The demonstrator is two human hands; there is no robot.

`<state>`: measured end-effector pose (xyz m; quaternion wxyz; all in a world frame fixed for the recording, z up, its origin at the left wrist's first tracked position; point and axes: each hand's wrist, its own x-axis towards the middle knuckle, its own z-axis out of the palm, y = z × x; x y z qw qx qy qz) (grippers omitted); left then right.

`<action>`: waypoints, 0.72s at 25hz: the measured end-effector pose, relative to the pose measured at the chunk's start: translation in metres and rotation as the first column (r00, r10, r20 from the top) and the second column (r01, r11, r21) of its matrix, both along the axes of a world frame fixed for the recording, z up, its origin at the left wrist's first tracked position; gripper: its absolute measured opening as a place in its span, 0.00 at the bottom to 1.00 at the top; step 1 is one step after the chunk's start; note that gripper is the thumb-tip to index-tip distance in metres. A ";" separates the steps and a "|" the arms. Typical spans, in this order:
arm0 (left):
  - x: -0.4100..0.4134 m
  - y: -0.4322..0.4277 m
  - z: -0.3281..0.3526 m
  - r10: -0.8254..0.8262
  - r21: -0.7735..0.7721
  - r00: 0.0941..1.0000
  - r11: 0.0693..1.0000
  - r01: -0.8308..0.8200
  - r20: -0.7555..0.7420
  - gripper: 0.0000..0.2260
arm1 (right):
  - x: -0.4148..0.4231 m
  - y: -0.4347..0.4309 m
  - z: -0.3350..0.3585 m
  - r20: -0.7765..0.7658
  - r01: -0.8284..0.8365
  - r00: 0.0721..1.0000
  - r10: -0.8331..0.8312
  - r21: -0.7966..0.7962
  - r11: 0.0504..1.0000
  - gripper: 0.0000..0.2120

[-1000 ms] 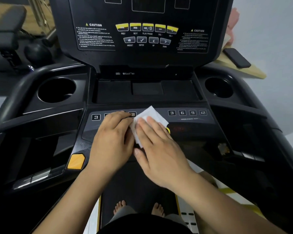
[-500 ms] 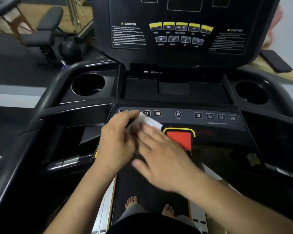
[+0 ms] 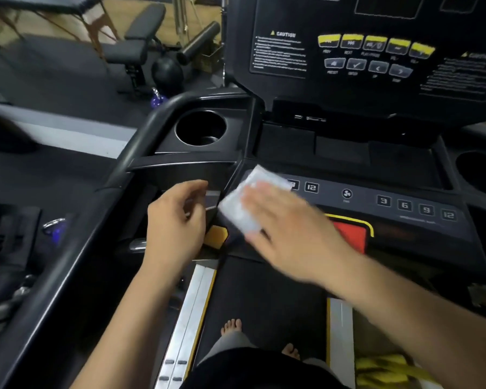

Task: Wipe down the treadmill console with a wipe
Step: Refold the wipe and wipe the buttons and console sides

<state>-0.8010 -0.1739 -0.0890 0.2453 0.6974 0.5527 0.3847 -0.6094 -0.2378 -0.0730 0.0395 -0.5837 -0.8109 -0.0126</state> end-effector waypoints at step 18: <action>0.103 -0.030 0.003 -0.480 0.210 0.768 0.773 0.599 -0.423 0.20 | 0.065 -0.071 -0.018 -0.085 0.461 0.886 -0.456 0.056 0.886 0.30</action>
